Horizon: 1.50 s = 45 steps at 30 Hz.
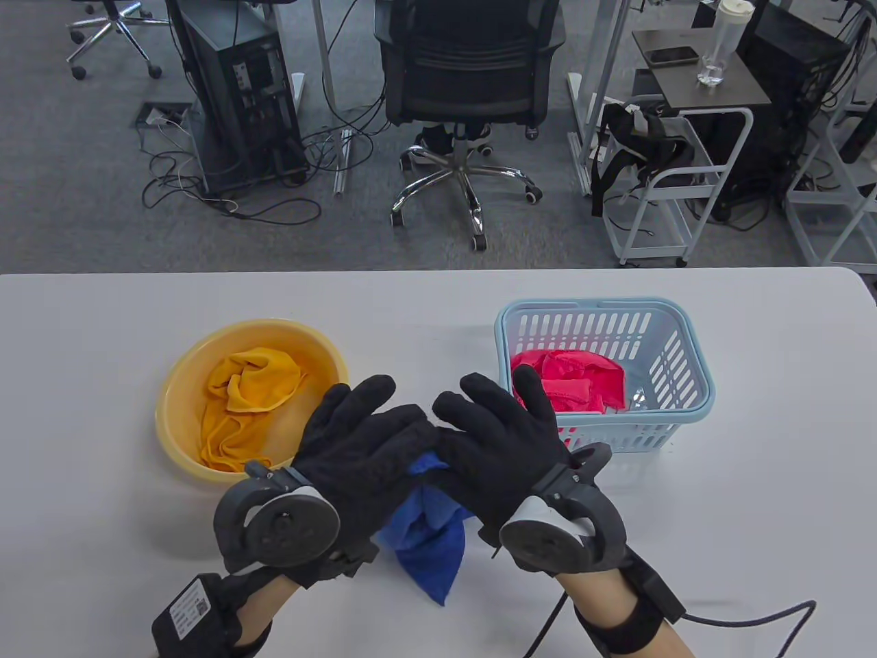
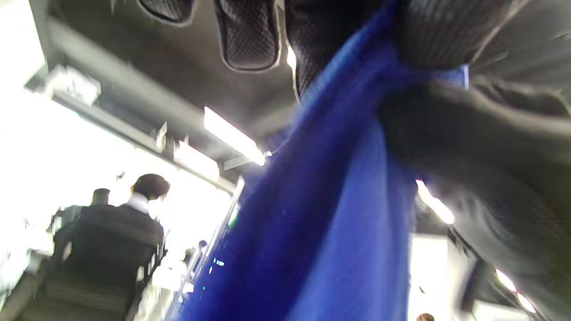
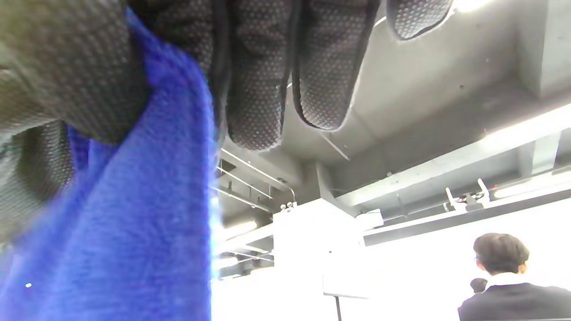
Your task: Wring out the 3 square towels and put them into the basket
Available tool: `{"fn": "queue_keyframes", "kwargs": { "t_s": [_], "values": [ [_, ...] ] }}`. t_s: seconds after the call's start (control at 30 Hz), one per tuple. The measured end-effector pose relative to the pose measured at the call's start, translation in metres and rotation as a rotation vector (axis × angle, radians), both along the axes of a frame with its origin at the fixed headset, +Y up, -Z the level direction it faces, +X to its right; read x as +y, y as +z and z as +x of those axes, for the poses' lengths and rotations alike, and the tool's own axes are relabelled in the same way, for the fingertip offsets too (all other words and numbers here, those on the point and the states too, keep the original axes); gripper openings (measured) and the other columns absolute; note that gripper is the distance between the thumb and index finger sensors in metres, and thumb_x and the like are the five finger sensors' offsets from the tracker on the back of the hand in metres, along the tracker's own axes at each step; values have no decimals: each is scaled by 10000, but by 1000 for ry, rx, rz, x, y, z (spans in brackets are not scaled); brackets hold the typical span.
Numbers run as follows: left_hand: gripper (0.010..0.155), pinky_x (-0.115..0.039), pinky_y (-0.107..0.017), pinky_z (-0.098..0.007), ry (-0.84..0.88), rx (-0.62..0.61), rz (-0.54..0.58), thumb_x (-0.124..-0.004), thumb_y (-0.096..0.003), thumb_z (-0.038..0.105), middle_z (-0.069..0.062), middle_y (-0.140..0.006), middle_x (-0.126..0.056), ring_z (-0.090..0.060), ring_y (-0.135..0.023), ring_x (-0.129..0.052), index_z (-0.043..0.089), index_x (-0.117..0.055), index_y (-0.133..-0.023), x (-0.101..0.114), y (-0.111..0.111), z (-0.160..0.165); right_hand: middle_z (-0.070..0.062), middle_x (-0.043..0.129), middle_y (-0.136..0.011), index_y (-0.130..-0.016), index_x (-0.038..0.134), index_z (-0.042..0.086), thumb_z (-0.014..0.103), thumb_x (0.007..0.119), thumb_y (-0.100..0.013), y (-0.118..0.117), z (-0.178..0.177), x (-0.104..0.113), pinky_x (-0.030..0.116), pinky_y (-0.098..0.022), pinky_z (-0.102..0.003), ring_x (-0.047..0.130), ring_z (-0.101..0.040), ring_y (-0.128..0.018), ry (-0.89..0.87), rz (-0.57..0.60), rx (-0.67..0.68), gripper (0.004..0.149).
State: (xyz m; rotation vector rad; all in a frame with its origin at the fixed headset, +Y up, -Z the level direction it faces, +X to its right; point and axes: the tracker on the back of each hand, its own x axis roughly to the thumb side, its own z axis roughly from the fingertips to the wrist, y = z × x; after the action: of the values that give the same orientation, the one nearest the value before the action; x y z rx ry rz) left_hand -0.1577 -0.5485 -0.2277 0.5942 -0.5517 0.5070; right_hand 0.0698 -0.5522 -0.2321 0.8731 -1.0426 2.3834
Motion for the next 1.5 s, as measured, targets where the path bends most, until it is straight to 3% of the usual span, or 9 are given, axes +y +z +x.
{"fn": "queue_keyframes", "kwargs": {
  "t_s": [0.17,0.3,0.5,0.67,0.9,1.03,1.17,1.27,1.5],
  "values": [
    [417,-558,-817,-517,195,-139,-47,-725,-507,577,226,-820,-921,-220,-1029,-812,528,-691,-919,5,2,-11,-11,855,-964,-788,932,242,578,870,-474,-10,-4,-8,410,-748,-689,793,-396,-917,-105,-167,156,464],
    [416,-601,-797,-491,233,-155,-1,-711,-509,576,239,-759,-926,-182,-965,-867,532,-672,-921,8,3,-18,-44,781,-1038,-867,896,244,589,863,-484,-29,-26,-36,339,-752,-701,724,-436,-959,11,-408,259,517],
    [417,-615,-786,-486,399,-61,54,-706,-514,571,229,-739,-920,-173,-923,-891,515,-669,-925,23,0,-70,-66,803,-1017,-809,943,210,533,826,-507,-62,-29,-72,294,-759,-697,709,-449,-961,335,-703,104,457],
    [421,-636,-776,-483,586,23,169,-693,-528,575,234,-760,-906,-159,-912,-893,499,-649,-940,32,-3,-136,-76,838,-983,-789,955,196,543,815,-511,-77,22,-47,361,-748,-695,767,-441,-918,176,-675,10,466],
    [417,-623,-783,-475,597,102,176,-685,-535,577,256,-848,-865,-165,-945,-864,513,-640,-944,31,-5,-162,-25,962,-822,-485,1011,184,583,799,-496,-53,98,6,462,-723,-691,861,-397,-835,-291,-339,-102,451],
    [421,-656,-766,-478,582,87,5,-692,-542,572,218,-876,-894,-201,-927,-914,483,-663,-952,23,-16,-145,-41,969,-815,-427,1016,169,552,744,-557,-54,93,-1,493,-703,-684,873,-409,-809,-592,-701,297,487],
    [441,-730,-722,-445,759,-88,-257,-638,-562,520,206,-822,-911,-187,-841,-1004,388,-604,-981,7,-29,-123,-86,779,-1021,-624,1027,141,517,653,-603,-67,60,-25,374,-728,-675,698,-469,-926,-724,-961,675,530],
    [447,-714,-724,-446,869,-239,-446,-627,-569,503,172,-857,-886,-210,-851,-991,354,-578,-988,-11,-35,-100,-104,581,-1125,-724,990,145,508,621,-612,-67,31,-37,255,-728,-663,486,-496,-1005,-770,-1004,794,529],
    [451,-717,-720,-441,782,-288,-458,-625,-570,521,184,-875,-877,-200,-852,-993,373,-571,-992,-22,-30,-67,-56,348,-1197,-853,908,208,535,576,-615,-46,-12,-45,154,-709,-661,236,-485,-1053,-676,-1091,915,524]
  ]
}}
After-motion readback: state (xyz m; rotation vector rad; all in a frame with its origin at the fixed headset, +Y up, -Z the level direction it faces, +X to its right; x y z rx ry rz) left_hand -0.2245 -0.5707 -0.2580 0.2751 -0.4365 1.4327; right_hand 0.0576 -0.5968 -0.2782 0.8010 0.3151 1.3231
